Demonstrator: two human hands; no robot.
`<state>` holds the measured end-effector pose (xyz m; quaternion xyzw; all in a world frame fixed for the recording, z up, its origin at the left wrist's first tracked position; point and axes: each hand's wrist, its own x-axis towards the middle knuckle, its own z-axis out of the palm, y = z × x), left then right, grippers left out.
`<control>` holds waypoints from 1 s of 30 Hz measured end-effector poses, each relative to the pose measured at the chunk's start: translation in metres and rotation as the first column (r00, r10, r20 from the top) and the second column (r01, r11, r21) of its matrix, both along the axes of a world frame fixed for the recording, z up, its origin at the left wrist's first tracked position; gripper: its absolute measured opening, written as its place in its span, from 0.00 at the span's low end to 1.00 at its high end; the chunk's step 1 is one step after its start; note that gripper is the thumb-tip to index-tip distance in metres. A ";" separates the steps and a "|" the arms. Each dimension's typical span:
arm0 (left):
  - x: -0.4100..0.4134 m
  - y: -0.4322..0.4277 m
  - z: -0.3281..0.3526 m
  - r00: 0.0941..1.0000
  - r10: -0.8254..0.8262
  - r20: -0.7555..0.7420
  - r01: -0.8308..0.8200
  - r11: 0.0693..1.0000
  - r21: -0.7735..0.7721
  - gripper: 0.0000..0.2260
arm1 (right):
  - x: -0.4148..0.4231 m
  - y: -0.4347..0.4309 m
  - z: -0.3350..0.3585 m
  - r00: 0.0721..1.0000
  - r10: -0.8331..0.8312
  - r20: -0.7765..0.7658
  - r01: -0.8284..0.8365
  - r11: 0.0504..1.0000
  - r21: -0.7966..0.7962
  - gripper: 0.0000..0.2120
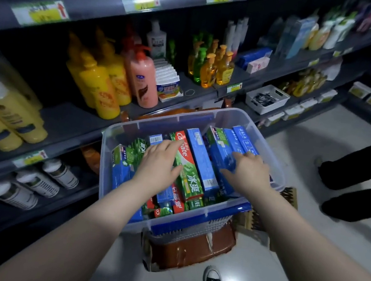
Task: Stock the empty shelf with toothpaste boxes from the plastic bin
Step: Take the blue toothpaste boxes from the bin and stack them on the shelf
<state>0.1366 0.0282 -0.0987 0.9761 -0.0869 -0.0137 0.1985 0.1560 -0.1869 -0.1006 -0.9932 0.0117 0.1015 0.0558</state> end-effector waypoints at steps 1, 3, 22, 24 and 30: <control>0.004 -0.002 -0.001 1.000 0.008 -0.009 -0.008 1.000 -0.004 0.28 | 0.005 0.001 -0.001 1.000 0.013 -0.005 -0.013 1.000 -0.015 0.24; 0.012 -0.006 -0.004 0.999 0.020 -0.028 -0.020 1.000 -0.012 0.28 | 0.014 0.003 -0.002 1.000 0.019 -0.018 -0.019 0.999 -0.032 0.26; 0.051 -0.055 -0.027 0.993 0.104 -0.049 -0.105 0.994 -0.005 0.18 | 0.003 0.021 -0.007 0.978 0.201 -0.057 -0.198 0.979 0.057 0.34; 0.048 -0.053 -0.027 0.990 0.125 -0.059 -0.127 0.992 -0.018 0.17 | 0.004 0.020 -0.008 0.983 0.173 -0.066 -0.163 0.978 0.130 0.35; 0.037 -0.044 -0.027 0.981 0.187 -0.057 -0.189 0.982 -0.020 0.18 | 0.021 0.018 -0.008 0.963 0.267 0.036 -0.266 0.963 -0.034 0.27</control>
